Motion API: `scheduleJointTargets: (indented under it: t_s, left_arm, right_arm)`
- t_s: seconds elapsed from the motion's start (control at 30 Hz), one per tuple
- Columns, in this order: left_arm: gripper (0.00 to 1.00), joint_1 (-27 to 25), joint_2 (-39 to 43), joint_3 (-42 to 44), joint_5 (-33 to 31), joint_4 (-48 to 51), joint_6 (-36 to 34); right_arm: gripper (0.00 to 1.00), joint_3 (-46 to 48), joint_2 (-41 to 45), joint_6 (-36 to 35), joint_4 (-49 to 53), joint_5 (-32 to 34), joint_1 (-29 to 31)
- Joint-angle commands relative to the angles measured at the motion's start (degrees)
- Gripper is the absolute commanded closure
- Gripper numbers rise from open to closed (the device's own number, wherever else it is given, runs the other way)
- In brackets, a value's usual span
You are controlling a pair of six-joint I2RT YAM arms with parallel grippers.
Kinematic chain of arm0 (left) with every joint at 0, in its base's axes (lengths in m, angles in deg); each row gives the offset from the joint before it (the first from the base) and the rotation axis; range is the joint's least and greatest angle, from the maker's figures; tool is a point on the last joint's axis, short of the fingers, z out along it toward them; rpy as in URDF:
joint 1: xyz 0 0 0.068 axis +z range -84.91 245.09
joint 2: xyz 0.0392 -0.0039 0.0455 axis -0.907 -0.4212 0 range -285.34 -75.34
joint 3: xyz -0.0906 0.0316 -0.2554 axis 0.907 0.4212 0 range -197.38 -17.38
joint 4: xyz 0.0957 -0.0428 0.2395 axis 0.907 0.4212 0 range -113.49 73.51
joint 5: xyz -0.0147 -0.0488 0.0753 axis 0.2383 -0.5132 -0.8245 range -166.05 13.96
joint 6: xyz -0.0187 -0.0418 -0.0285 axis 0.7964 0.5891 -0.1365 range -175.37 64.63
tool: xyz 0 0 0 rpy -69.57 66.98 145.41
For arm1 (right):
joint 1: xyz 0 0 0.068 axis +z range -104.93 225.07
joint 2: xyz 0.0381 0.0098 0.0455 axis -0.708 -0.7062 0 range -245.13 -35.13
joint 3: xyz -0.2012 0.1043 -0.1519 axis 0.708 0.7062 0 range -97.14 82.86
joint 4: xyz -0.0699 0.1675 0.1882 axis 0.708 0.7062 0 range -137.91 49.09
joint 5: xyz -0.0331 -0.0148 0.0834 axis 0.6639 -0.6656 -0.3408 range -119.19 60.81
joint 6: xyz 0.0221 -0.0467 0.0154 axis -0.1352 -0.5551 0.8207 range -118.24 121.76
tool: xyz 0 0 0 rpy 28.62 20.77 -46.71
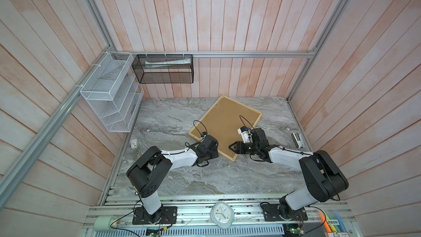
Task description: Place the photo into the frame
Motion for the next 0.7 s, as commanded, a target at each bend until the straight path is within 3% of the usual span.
scheduleJointTargets:
  t_s: [0.0, 0.67]
  left_arm:
    - [0.41, 0.3, -1.5, -1.4, 0.0, 0.2, -1.3]
    - [0.41, 2.7, -5.0, -4.2, 3.3, 0.9, -5.1]
  right_arm:
    - [0.52, -1.8, -2.0, -4.1, 4.0, -2.9, 2.2]
    - [0.61, -3.5, -8.9, -5.4, 1.8, -7.8, 12.3]
